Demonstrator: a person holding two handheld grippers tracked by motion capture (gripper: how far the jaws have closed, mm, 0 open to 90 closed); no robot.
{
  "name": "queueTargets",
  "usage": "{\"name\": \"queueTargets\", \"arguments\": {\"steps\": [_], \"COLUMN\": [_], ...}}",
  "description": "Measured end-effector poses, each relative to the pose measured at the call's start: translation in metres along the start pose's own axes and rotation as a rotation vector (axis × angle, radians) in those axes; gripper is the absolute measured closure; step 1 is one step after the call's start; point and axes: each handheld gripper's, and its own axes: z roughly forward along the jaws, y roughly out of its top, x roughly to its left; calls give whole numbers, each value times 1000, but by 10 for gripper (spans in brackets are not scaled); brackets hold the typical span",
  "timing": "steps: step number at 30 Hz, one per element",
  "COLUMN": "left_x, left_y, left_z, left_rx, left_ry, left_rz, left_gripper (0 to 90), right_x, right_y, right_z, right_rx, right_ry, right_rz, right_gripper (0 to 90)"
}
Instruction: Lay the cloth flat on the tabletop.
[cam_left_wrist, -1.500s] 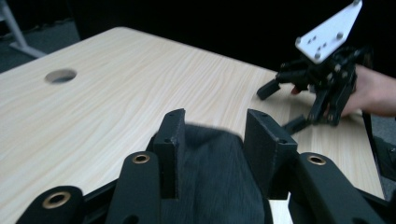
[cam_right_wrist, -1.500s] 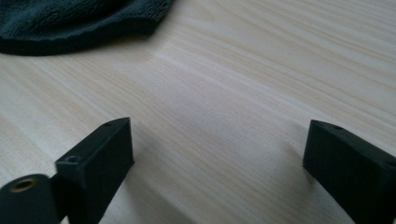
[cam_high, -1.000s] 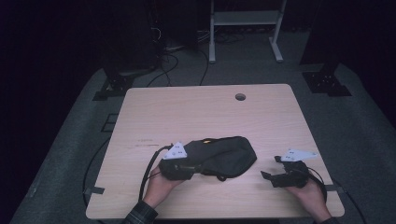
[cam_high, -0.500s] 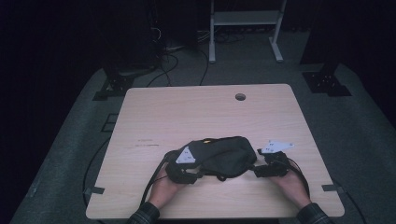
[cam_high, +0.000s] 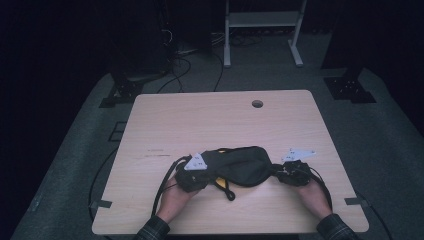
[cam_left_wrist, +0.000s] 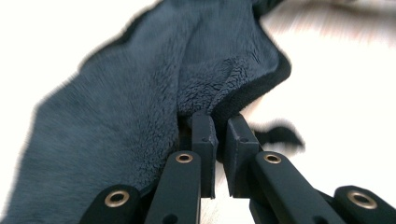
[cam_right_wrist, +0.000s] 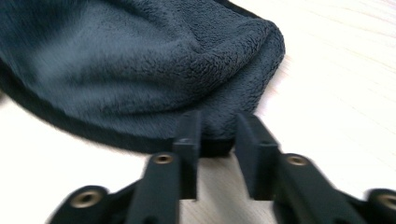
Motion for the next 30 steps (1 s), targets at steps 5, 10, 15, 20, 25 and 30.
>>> {"name": "queueTargets", "arguments": {"steps": [5,10,15,20,25,30], "left_x": [5,19,30,33,29,14], "left_y": [13,16,8,1,-12,-27], "left_z": [-24,-35,-13,0,-4,-9], "left_rx": [-67,-90,-46,-31,-7,21], "left_ry": [29,50,20,-4,-7,-47], "left_rz": [14,-9,-46,-79,-111,-152], "left_gripper": [843,842,836,717,545,467], "right_x": [2,4,7,14,14,13], "right_y": [4,6,8,9,8,6], "right_z": [-5,-5,-5,-4,-4,-5], "right_rx": [-2,3,-14,-20,-14,-13], "right_ry": [14,34,45,53,55,50], "right_rz": [-11,-17,-16,-42,-38,-42], "right_gripper": [882,891,750,650,635,622]}}
